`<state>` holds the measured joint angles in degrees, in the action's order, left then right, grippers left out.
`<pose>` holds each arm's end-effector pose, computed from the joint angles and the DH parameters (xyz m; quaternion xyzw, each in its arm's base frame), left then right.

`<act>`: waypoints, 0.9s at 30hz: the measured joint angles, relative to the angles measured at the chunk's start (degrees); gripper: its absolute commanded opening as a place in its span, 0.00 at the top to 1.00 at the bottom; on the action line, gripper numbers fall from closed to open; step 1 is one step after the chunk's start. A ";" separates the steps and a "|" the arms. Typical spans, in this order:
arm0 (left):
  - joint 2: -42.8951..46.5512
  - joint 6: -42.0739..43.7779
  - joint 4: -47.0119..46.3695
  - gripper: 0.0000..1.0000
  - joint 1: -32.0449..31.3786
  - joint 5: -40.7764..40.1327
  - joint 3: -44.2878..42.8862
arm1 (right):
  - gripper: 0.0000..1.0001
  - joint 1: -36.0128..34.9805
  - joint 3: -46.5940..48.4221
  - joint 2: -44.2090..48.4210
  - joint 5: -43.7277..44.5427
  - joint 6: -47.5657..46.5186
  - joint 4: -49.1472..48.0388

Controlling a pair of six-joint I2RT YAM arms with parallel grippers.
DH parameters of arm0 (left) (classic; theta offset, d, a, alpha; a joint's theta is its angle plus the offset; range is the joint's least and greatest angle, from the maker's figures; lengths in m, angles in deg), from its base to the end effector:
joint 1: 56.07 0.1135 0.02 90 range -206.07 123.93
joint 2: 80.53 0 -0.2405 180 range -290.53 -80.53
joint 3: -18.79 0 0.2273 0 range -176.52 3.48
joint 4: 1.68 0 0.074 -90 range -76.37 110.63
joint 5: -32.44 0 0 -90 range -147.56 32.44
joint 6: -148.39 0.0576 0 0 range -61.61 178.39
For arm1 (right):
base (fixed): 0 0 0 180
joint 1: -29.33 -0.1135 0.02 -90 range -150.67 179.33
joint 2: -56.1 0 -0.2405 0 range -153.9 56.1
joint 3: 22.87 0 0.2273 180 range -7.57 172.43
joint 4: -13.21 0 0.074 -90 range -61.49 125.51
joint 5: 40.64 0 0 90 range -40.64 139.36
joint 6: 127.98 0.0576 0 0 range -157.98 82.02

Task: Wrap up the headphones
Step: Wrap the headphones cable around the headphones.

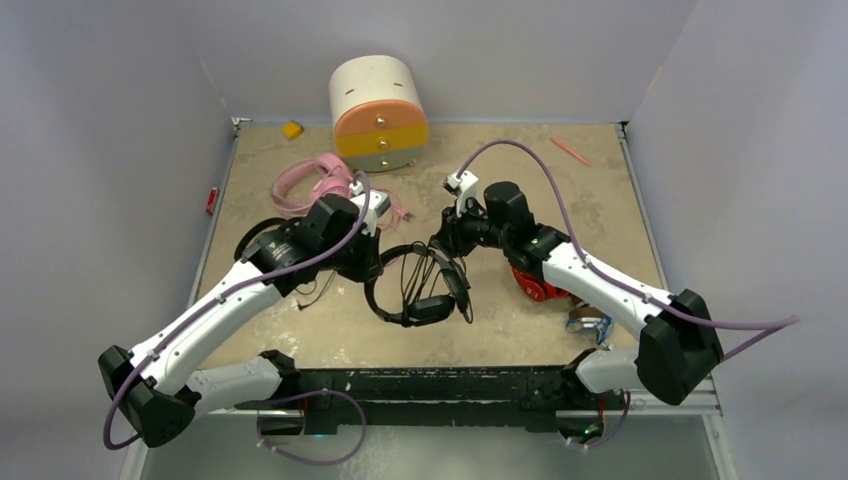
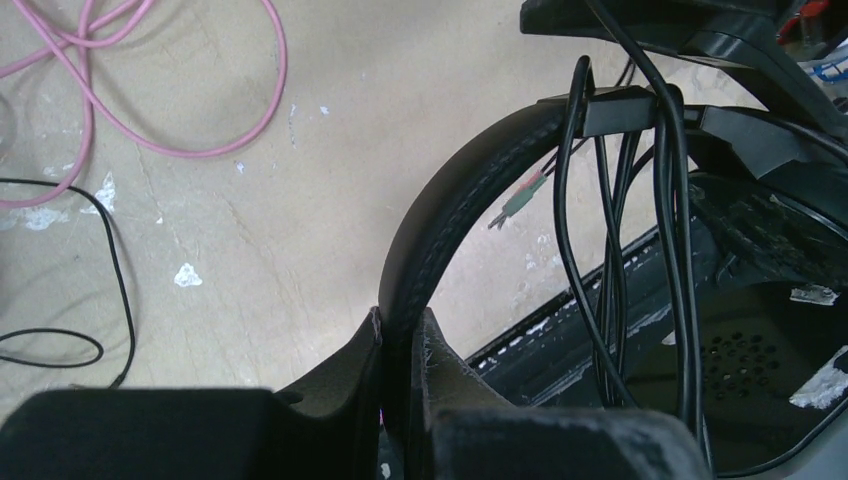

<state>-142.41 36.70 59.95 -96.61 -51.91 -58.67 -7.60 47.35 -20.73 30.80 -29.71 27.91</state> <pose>0.1610 -0.1452 0.2921 0.1699 0.9107 -0.2323 0.2964 0.2374 0.2014 0.2748 -0.2898 0.7670 0.3369 0.4629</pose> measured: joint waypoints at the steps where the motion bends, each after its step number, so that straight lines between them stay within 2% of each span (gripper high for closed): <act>1: -0.04 -0.07 0.59 1.00 0.00 0.17 -0.55 | 0.74 0.17 -0.68 0.00 -1.05 0.46 -1.16; 7: -2.10 -1.60 5.57 1.00 0.00 1.92 -5.01 | 0.71 2.36 -6.58 1.36 -8.96 4.22 -10.86; 10: -3.74 -2.97 7.04 1.00 0.00 3.61 -7.54 | 0.62 2.86 -10.10 2.25 -11.61 6.10 -16.70; 13: -4.63 -4.22 8.24 1.00 0.00 4.94 -9.33 | 0.58 3.04 -13.99 2.38 -13.49 8.44 -23.43; 20: -5.97 -6.54 9.97 1.00 -0.07 6.69 -12.55 | 0.30 3.26 -21.14 1.31 -13.60 13.81 -37.24; 22: -5.97 -7.82 9.44 1.00 -0.15 7.48 -12.74 | 0.29 3.30 -23.23 0.83 -13.16 14.82 -40.72; 24: -5.97 -8.94 8.98 1.00 -0.15 7.91 -12.74 | 0.41 3.30 -25.53 0.39 -12.37 15.89 -44.24; 27: -5.97 -10.23 8.50 1.00 -0.15 7.82 -12.76 | 0.43 3.30 -27.54 -0.35 -11.56 16.87 -47.10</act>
<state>-148.38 26.47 68.45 -96.76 -44.08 -71.43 -4.30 19.81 -21.08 19.23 -12.83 -19.19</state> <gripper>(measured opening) 0.053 0.578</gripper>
